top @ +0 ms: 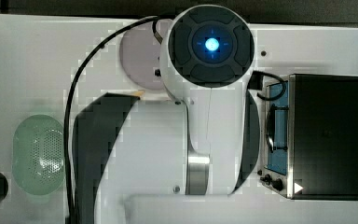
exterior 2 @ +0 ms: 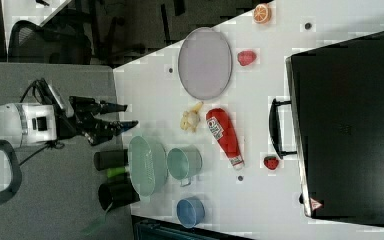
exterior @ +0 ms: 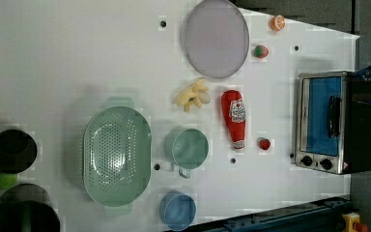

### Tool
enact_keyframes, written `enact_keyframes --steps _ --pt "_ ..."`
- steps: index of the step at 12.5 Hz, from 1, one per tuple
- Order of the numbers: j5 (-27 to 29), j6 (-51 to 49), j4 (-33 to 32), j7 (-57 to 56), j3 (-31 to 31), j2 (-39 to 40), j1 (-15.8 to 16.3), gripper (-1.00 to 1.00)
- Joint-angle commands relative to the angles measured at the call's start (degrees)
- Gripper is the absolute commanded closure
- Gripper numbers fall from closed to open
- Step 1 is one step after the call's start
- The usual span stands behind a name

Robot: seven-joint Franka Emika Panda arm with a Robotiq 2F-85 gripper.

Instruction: Pick Ketchup from the table and place it in strainer.

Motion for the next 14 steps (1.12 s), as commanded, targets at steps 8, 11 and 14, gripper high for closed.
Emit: enact_keyframes --steps 8,11,14 --pt "0.54 -4.77 -10.98 -9.87 5.19 -5.49 -5.75 -1.00" --pt "0.54 3.83 -16.68 -22.71 6.65 -1.83 -5.56 -1.00" --pt "0.54 17.29 -23.09 -38.18 7.06 1.09 -5.35 -1.00"
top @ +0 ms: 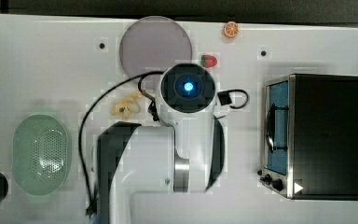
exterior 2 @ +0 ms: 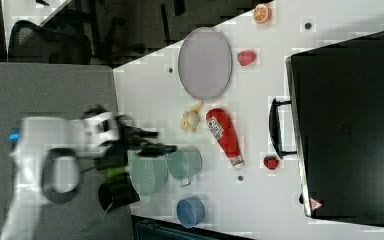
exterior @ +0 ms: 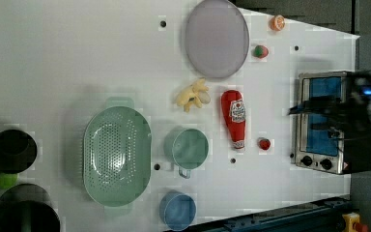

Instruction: Pick Ketchup from the table and place it in strainer.

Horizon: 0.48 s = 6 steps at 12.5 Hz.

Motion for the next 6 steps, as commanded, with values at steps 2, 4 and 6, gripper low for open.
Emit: enact_keyframes --steps 2,4,6 --pt "-0.10 12.23 -5.92 -24.98 0.46 3.07 0.03 -1.00" --pt "-0.10 19.26 -9.31 -32.09 0.67 4.91 0.04 -1.00" --pt "-0.10 25.41 -12.15 -33.07 0.71 7.02 0.05 -1.00"
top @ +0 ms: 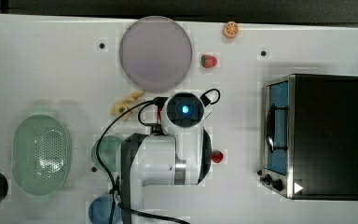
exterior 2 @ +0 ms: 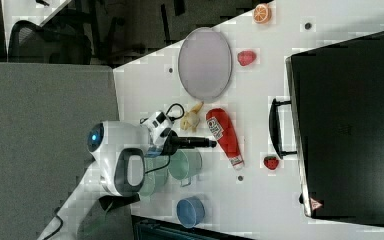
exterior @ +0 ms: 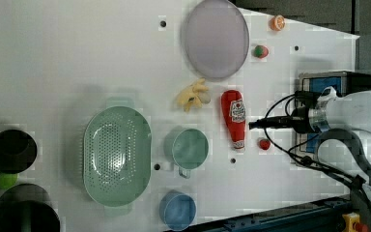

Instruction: Pick Ketchup from the table and place it in strainer.

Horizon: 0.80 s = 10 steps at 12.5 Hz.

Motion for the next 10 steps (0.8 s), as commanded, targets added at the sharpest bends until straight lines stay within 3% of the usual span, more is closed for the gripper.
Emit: enact_keyframes --steps 1,10 --pt "0.09 6.97 -1.02 -8.16 0.25 -0.36 0.52 -1.00" --pt "0.08 19.89 -1.62 -8.16 0.25 14.10 0.79 -1.00"
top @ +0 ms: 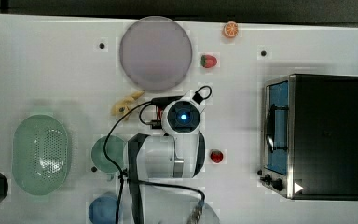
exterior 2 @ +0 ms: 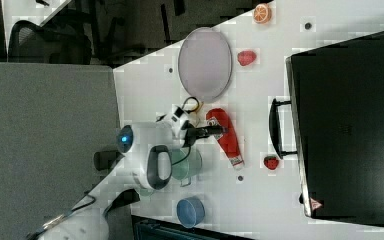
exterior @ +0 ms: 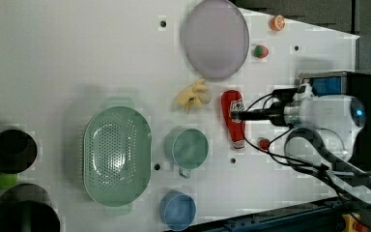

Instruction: Pick Ketchup from the table and place it in strainer.

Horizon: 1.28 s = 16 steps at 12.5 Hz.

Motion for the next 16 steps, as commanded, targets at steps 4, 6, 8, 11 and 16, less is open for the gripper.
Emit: enact_keyframes --steps 4,6,8,11,16 --pt "-0.10 5.36 -0.82 -2.86 -0.04 3.47 0.63 -0.44" --pt "-0.08 5.13 -0.88 -2.41 0.00 2.14 0.65 -0.25" --pt "-0.03 4.91 -0.73 -0.90 -0.02 -0.87 0.60 -0.25" --pt "-0.03 0.61 -0.27 4.04 0.60 -8.84 0.99 -0.25" --pt "-0.04 -17.79 4.97 13.04 6.27 -21.04 2.46 -0.25"
